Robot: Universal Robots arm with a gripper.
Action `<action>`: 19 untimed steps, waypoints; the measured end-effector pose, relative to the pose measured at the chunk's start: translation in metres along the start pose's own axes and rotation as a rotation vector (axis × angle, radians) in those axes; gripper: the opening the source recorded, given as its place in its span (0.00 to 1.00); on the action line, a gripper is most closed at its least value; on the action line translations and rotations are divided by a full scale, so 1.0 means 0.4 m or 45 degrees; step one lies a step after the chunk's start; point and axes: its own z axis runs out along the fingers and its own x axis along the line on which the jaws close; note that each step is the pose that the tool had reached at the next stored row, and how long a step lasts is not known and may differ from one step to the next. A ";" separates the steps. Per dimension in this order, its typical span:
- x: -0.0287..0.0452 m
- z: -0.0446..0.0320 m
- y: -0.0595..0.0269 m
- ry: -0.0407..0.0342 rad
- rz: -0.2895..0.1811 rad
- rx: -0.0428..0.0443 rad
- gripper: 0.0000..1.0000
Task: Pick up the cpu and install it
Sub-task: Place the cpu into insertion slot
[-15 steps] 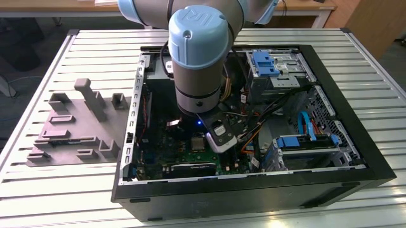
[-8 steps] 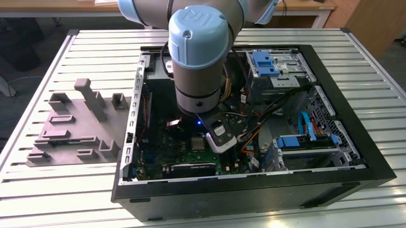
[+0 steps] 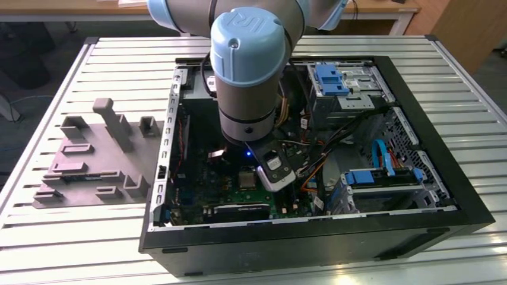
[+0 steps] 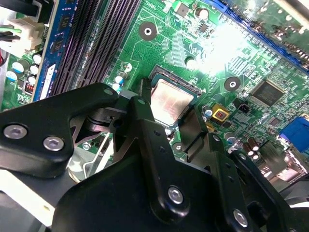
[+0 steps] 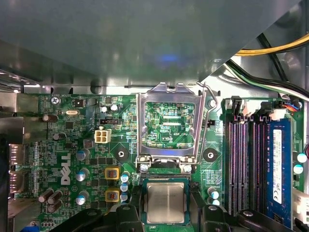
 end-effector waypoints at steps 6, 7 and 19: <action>0.000 0.000 0.000 0.0000 0.000 0.000 0.47; 0.000 0.000 0.000 0.0000 0.000 0.000 0.47; 0.000 0.000 0.000 -0.0001 0.000 0.000 0.60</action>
